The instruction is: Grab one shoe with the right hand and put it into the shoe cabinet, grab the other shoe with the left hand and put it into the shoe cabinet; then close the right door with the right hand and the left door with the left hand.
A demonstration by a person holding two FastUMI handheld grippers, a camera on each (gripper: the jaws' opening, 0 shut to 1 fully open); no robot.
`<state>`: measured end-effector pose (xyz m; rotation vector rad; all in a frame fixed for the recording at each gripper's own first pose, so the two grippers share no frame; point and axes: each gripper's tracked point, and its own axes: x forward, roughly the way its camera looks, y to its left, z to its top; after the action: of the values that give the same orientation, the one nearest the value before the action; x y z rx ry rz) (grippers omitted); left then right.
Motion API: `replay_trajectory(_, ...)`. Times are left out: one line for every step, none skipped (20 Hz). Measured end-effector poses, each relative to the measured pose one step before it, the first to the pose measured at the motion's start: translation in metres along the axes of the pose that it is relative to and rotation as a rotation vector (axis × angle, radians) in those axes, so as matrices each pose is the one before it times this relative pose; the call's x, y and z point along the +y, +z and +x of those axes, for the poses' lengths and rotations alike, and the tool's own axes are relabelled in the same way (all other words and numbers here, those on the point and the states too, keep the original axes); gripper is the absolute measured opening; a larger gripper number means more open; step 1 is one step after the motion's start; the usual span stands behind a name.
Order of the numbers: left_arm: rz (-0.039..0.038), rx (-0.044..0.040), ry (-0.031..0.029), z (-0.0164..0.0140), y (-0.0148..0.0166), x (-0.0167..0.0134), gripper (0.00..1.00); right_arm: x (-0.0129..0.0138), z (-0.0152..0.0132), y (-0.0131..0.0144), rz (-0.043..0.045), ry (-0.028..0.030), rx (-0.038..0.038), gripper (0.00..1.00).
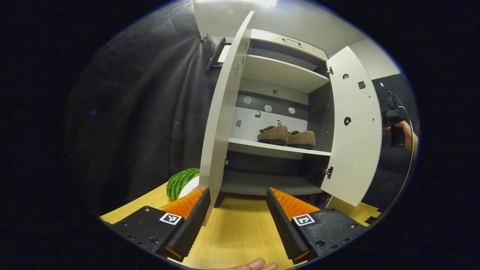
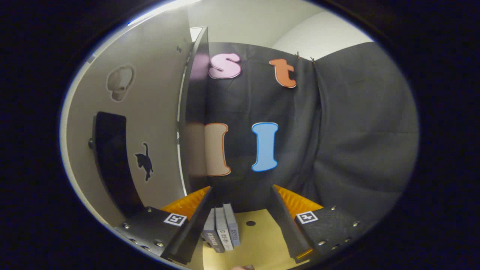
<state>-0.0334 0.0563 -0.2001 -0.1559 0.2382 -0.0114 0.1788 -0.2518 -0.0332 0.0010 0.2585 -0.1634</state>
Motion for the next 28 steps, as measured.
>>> replay_trajectory(0.00098, 0.00653, 0.00364, 0.00158, 0.00014, 0.00144, 0.93, -0.00018, 0.00066, 0.00233, 0.00024, 0.00665, -0.0002, 0.91)
replay_trajectory(-0.00091, 0.00051, 0.00146, 0.00076, 0.00105, 0.00055, 0.92, 0.00347, 0.00052, 0.00041, 0.00938, 0.00751, 0.0005, 0.91)
replay_trajectory(-0.00299, -0.00385, -0.00199, 0.0002, 0.00283, -0.00073, 0.93, 0.00739, 0.00142, 0.00016, 0.00716, 0.02204, 0.00209, 0.89)
replay_trajectory(-0.00352, -0.00446, 0.00054, -0.00179, 0.00131, -0.00024, 0.93, 0.01022, 0.00116, 0.00017, 0.00318, 0.0217, 0.0043, 0.92)
replay_trajectory(0.00131, -0.00669, -0.0037, -0.00144, 0.00345, -0.00205, 0.93, 0.01469, 0.00221, -0.00134, -0.00791, 0.01764, 0.00083, 0.93)
replay_trajectory(0.00712, -0.0038, -0.00137, -0.00255, 0.00155, -0.00215, 0.93, 0.01272, 0.00052, 0.00183, -0.01392, 0.01964, 0.00137, 0.93)
replay_trajectory(0.00899, -0.00352, 0.00123, -0.00199, 0.00284, -0.00104, 0.92, 0.00996, -0.00041, 0.00145, -0.01005, 0.01885, -0.00016, 0.88)
replay_trajectory(0.00812, -0.00447, -0.00278, -0.00303, 0.00253, -0.00225, 0.92, 0.01062, -0.00084, 0.00289, 0.01365, 0.01847, -0.00614, 0.92)
replay_trajectory(0.00678, -0.00486, -0.00327, -0.00195, 0.00332, -0.00219, 0.92, 0.01504, -0.0052, -0.00127, 0.02601, 0.02739, -0.00164, 0.93)
replay_trajectory(0.00787, -0.00278, -0.00143, -0.0022, 0.00267, -0.00078, 0.92, 0.01239, -0.00168, 0.00066, 0.02954, 0.03078, -0.00028, 0.93)
replay_trajectory(0.00639, -0.00237, -0.00129, -0.00121, 0.00231, -0.00059, 0.92, 0.00943, 0.00124, 0.00083, 0.02187, 0.02516, 0.00013, 0.92)
replay_trajectory(0.00661, -0.00233, -0.00086, -0.0023, 0.00195, -0.00134, 0.92, 0.00584, 0.0008, 0.00006, 0.00981, 0.00761, 0.0037, 0.93)
replay_trajectory(0.00714, -0.00674, -0.00201, -0.002, 0.00321, -0.00045, 0.92, 0.00345, 0.00154, 0.00036, -0.00039, -0.00354, 0.00402, 0.93)
replay_trajectory(0.00504, -0.00549, 0.00157, -0.00057, 0.00266, 0.00042, 0.92, 0.00236, 0.00031, 0.00095, -0.00422, -0.00812, 0.00026, 0.88)
replay_trajectory(0.00611, -0.00629, -0.00022, -0.00035, 0.0024, 0.00004, 0.92, 0.00274, 0.00002, -0.00002, -0.00603, -0.01264, -0.00239, 0.89)
replay_trajectory(0.00536, -0.00596, -0.00201, -0.0002, 0.00154, -0.00213, 0.92, 0.00465, -0.00029, 0.00139, -0.01653, -0.00589, -0.00585, 0.93)
replay_trajectory(0.0021, -0.00325, -0.00207, 0.00018, 0.00127, -0.00081, 0.92, 0.00723, -0.00055, -0.00032, -0.02368, 0.00441, -0.00243, 0.88)
replay_trajectory(0.00174, -0.00204, -0.00346, -0.00105, -0.0005, -0.00056, 0.92, 0.00739, 0.00081, 0.00167, -0.02057, 0.01033, -0.00046, 0.93)
replay_trajectory(-0.00147, -0.00278, -0.00349, -0.00074, 0.00108, -0.00133, 0.92, 0.0075, -0.00042, -0.00123, -0.01006, 0.01304, 0.00203, 0.88)
replay_trajectory(-0.00087, -0.00034, -0.00383, -0.00146, 0.00001, -0.00063, 0.92, 0.00852, -0.00107, -0.00004, 0.00189, 0.01587, 0.0016, 0.93)
replay_trajectory(-0.00032, -0.00033, -0.00355, -0.00088, 0.00031, -0.00065, 0.92, 0.00795, -0.0013, -0.00189, 0.00529, 0.0106, 0.00335, 0.93)
replay_trajectory(0.00326, 0.00168, 0.00055, -0.00016, -0.00126, 0.00014, 0.92, 0.00805, -0.00081, -0.00071, 0.00782, 0.01536, -0.00028, 0.93)
replay_trajectory(0.00474, -0.00141, 0.00286, -0.00095, 0.0008, 0.00141, 0.92, 0.00647, 0.00151, -0.00121, 0.00395, 0.01298, 0.00207, 0.92)
replay_trajectory(0.00497, -0.00493, 0.00371, -0.00159, 0.0023, 0.00162, 0.92, 0.0058, 0.00049, -0.00192, -0.00639, 0.0058, 0.00673, 0.97)
replay_trajectory(0.00306, -0.00384, 0.00339, -0.0005, 0.0017, 0.00146, 0.92, 0.00329, 0.00016, -0.00172, -0.00676, 0.00131, 0.00208, 0.97)
replay_trajectory(0.00404, -0.00268, 0.00521, -0.00123, 0.00031, 0.0025, 0.92, 0.00179, 0.00161, -0.00049, -0.01122, 0.0016, 0.00121, 0.97)
replay_trajectory(0.00375, -0.00224, 0.00367, -0.00141, 0.00154, 0.00225, 0.87, 0.00321, 0.00061, -0.00274, -0.00533, 0.00316, 0.00241, 0.97)
replay_trajectory(0.00253, -0.00126, 0.00518, -0.00211, 0.00041, 0.00262, 0.92, 0.00062, 0.00039, -0.00096, 0.00263, 0.00266, -0.00072, 1.0)
